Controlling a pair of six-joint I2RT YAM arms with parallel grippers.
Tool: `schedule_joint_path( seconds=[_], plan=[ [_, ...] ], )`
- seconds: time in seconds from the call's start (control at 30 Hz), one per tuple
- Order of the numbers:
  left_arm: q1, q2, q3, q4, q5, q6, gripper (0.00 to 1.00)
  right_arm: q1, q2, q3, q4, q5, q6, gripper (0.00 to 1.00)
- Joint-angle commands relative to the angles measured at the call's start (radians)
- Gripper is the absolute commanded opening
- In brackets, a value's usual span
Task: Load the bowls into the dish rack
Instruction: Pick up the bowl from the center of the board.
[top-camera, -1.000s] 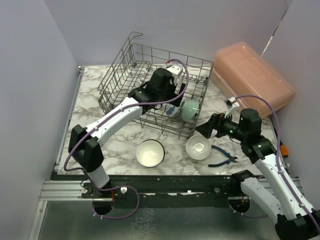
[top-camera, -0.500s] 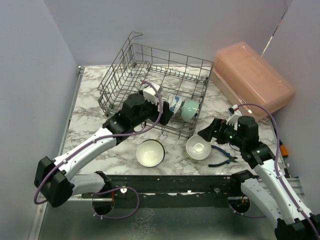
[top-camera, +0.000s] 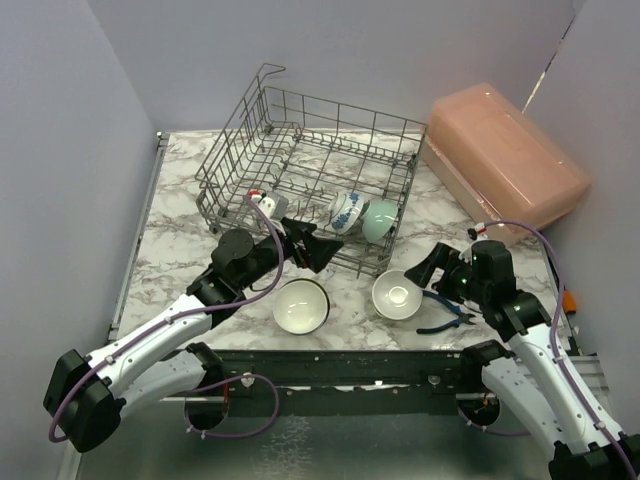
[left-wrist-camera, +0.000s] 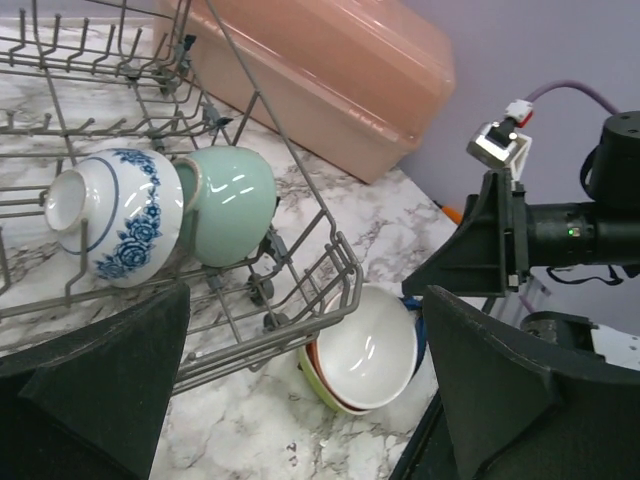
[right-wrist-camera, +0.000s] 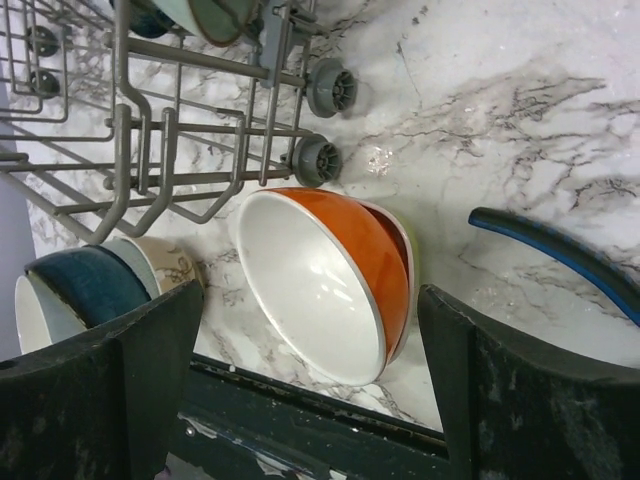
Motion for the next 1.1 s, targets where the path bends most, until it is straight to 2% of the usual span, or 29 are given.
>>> schedule_joint_path(
  seconds=[0.0, 0.1, 0.2, 0.47, 0.53, 0.6, 0.67, 0.73, 0.8, 0.87, 0.9, 1.07],
  plan=[
    [0.0, -0.02, -0.044, 0.11, 0.076, -0.082, 0.99, 0.006, 0.015, -0.022, -0.05, 0.056, 0.066, 0.9],
    [0.0, -0.023, -0.053, 0.12, 0.08, -0.095, 0.98, 0.006, 0.027, -0.052, -0.027, 0.055, 0.109, 0.88],
    [0.001, -0.031, -0.057, 0.126, 0.086, -0.101, 0.98, 0.007, 0.031, -0.085, 0.026, 0.036, 0.121, 0.76],
    [0.001, -0.046, -0.073, 0.127, 0.062, -0.1, 0.98, 0.006, 0.063, -0.128, 0.075, 0.059, 0.122, 0.71],
    [0.001, -0.045, -0.074, 0.128, 0.059, -0.101, 0.98, 0.006, 0.063, -0.127, 0.083, 0.06, 0.11, 0.62],
    [0.0, -0.045, -0.076, 0.128, 0.059, -0.101, 0.98, 0.006, 0.062, -0.127, 0.089, 0.057, 0.1, 0.45],
    [0.001, -0.045, -0.077, 0.127, 0.06, -0.1, 0.98, 0.006, 0.06, -0.131, 0.09, 0.059, 0.096, 0.37],
    [0.0, -0.046, -0.077, 0.127, 0.059, -0.096, 0.99, 0.006, 0.06, -0.138, 0.091, 0.06, 0.103, 0.21],
    [0.0, -0.049, -0.071, 0.117, 0.056, -0.092, 0.99, 0.007, 0.062, -0.139, 0.091, 0.059, 0.109, 0.1],
    [0.0, -0.052, -0.065, 0.106, 0.053, -0.087, 0.99, 0.006, 0.065, -0.136, 0.089, 0.058, 0.104, 0.07],
    [0.0, -0.053, -0.063, 0.098, 0.049, -0.085, 0.99, 0.007, 0.066, -0.131, 0.086, 0.06, 0.099, 0.01],
    [0.0, -0.045, -0.066, 0.079, 0.034, -0.092, 0.99, 0.007, 0.067, -0.097, 0.063, 0.054, 0.068, 0.0]
  ],
)
